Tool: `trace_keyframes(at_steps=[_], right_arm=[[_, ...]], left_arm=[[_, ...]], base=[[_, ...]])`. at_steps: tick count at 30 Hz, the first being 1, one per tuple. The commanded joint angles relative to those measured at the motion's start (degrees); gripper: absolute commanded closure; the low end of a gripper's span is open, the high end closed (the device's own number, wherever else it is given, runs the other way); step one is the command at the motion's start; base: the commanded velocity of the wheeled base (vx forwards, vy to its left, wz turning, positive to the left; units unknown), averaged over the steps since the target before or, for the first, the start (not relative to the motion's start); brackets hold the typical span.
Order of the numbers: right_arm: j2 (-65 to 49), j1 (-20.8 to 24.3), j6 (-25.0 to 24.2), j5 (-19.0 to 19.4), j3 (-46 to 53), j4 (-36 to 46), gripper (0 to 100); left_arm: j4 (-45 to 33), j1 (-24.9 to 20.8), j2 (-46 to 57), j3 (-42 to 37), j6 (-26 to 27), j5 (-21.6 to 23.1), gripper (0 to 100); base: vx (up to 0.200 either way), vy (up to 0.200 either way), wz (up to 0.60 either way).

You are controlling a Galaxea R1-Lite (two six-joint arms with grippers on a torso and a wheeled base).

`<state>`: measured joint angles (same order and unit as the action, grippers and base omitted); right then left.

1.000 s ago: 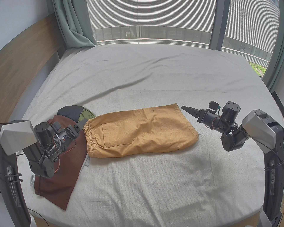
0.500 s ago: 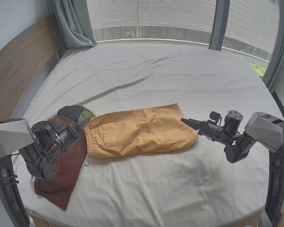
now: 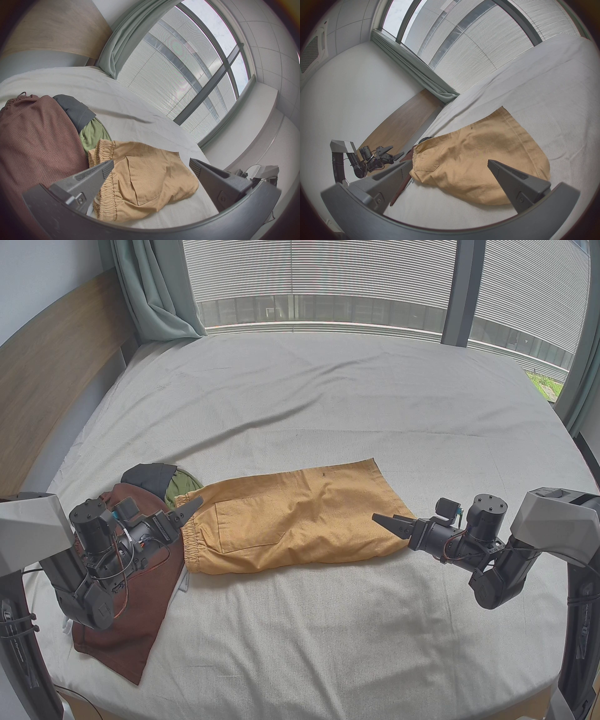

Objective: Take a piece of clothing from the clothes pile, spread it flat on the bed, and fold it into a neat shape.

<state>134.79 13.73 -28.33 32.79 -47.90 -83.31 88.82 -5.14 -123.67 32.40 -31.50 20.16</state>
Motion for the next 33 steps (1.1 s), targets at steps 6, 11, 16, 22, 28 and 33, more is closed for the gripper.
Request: trace_keyframes(at_steps=[6, 11, 16, 22, 28, 33], right_arm=[[0.5, 1.4, 0.2, -3.1, 2.8, 0.3, 0], [0.5, 1.4, 0.2, -3.3, 4.8, 0.5, 0], [0.6, 1.4, 0.2, -4.9, 6.5, 0.6, 0], [1.0, 1.4, 0.2, -4.9, 8.1, 0.8, 0], [2.8, 1.1, 0.2, -5.0, 8.3, 0.3, 0], [3.3, 1.2, 0.2, -5.0, 8.1, 0.7, 0]], left_arm=[[0.0, -0.8, 0.5, -0.9, 2.0, 0.0, 0], [0.1, -0.7, 0.4, -1.2, 4.5, -0.1, 0], [0.1, -0.7, 0.5, -1.3, 7.5, -0.2, 0], [0.1, -0.7, 0.4, -1.3, 8.5, -0.3, 0], [0.1, -0.7, 0.4, -1.3, 8.6, -0.3, 0], [0.1, -0.6, 0.4, -1.6, 8.6, -0.3, 0]], base=[[0.000, 0.000, 0.00], [0.000, 0.000, 0.00], [0.000, 0.000, 0.00], [0.000, 0.000, 0.00], [0.000, 0.000, 0.00], [0.000, 0.000, 0.00]])
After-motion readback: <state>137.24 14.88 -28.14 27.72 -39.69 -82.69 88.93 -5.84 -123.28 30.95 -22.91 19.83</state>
